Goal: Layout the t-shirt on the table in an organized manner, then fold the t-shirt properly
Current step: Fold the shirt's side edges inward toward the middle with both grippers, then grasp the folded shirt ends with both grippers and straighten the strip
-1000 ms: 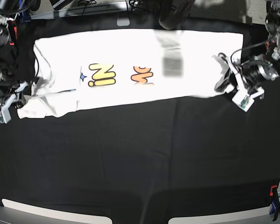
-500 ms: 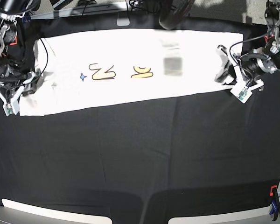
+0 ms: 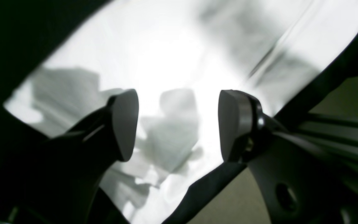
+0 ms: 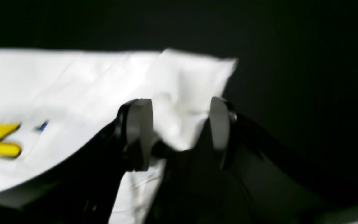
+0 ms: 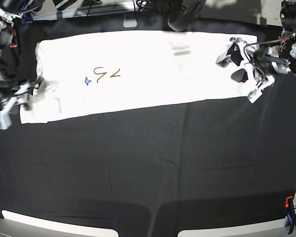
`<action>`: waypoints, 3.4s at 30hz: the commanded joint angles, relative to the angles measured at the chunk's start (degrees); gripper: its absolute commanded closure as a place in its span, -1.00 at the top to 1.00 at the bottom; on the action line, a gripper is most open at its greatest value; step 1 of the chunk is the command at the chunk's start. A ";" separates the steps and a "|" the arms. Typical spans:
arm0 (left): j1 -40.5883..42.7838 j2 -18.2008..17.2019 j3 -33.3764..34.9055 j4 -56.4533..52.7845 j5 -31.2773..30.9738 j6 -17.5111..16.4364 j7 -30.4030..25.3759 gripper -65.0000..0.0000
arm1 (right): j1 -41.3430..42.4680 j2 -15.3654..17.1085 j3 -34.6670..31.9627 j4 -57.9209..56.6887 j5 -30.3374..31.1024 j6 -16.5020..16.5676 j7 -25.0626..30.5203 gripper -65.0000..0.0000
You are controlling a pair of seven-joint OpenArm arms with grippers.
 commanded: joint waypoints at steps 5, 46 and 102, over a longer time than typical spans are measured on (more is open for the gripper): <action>-0.50 -0.79 -0.39 6.25 2.69 1.53 -3.78 0.15 | 0.96 1.16 13.05 8.04 7.37 0.00 2.93 -0.11; 2.25 -0.48 -0.39 6.75 27.91 29.81 -17.49 0.15 | -0.02 -7.28 21.00 0.83 22.64 1.39 0.35 -0.11; 4.09 15.85 -24.59 -27.23 -17.05 -3.45 -4.50 -0.28 | -0.15 -9.29 25.31 5.77 29.88 1.39 -3.78 -0.11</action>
